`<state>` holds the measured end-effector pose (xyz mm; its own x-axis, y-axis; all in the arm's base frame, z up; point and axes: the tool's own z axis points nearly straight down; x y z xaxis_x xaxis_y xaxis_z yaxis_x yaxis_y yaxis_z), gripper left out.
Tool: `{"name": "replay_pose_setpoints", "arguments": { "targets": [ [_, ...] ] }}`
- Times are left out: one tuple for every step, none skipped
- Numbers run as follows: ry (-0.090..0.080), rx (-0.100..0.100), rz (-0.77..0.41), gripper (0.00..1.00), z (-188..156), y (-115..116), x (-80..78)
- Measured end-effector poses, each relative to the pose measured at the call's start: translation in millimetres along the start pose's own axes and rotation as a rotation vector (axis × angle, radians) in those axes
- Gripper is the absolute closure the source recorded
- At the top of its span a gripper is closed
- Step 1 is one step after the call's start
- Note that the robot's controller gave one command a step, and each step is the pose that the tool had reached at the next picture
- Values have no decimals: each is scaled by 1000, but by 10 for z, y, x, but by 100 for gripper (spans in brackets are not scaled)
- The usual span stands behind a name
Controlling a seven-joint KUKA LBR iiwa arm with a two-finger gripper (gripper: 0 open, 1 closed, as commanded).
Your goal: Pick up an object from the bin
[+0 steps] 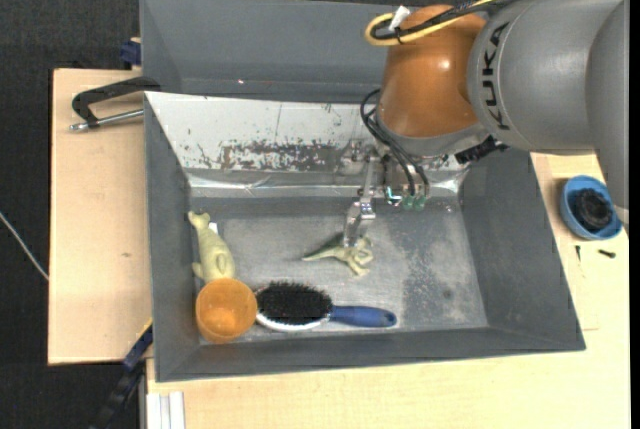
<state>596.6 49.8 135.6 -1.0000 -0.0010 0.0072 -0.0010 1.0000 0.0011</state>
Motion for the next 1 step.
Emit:
{"name": "replay_pose_setpoints", "arguments": {
  "targets": [
    [-7, 1, -243, 0, 604, -163, 557]
  ]
}}
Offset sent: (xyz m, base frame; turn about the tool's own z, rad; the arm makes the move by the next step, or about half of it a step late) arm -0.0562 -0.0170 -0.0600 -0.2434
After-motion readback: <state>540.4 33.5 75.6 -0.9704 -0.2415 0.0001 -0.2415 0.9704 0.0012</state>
